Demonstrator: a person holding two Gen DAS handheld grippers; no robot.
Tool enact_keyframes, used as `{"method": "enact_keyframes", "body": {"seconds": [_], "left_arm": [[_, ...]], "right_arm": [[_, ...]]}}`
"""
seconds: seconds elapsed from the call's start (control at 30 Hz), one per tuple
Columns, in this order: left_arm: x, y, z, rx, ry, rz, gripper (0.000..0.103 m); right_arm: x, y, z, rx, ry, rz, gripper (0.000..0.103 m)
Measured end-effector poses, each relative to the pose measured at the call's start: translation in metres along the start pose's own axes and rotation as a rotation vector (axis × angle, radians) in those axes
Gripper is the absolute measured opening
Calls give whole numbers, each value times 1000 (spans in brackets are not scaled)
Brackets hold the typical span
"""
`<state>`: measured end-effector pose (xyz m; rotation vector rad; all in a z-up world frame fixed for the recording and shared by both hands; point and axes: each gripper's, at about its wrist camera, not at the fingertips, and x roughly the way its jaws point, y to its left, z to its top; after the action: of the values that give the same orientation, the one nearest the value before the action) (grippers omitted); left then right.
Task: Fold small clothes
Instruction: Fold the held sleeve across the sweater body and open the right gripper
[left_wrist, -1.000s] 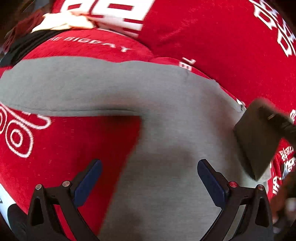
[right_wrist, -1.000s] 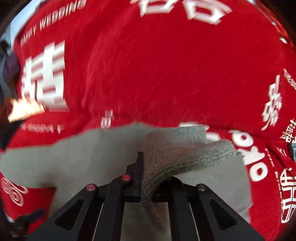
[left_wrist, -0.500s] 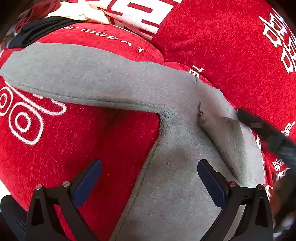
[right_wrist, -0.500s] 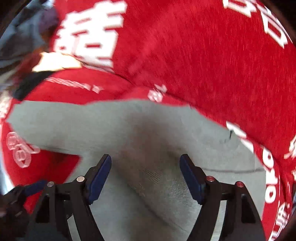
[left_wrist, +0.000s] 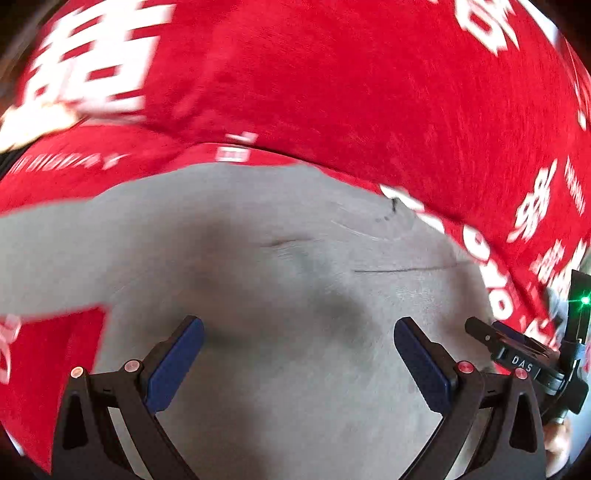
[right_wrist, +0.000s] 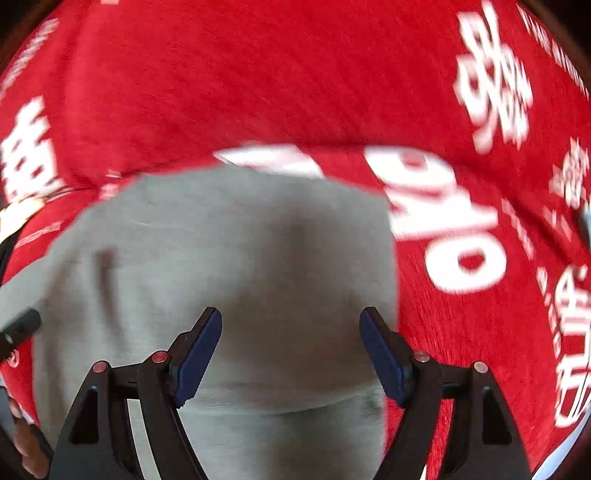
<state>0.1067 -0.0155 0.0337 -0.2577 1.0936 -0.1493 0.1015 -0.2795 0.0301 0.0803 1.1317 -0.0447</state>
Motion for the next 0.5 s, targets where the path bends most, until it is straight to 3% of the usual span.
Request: {"method": "enact_keyframes", "body": {"seconds": [0.13,0.2,0.27,0.4,0.5], "left_arm": [[39,5,4,93,53,271,103],[31,27,-4,34,54,220,103],[12,47,-17,5,55,223,103],[-13,77,-28,-104,39,158,103],[-22,73,-22,-132,-16,252,103]], "right_arm": [[18,-5,2,-6,-34,-67,80],[19,0,4,-19,-45,-79,80],[19,1,2,-43,-64,-92,81],[19,-1,-3,-33,-116,-82,83],[19,0,-4,-36,-130,-96,83]]}}
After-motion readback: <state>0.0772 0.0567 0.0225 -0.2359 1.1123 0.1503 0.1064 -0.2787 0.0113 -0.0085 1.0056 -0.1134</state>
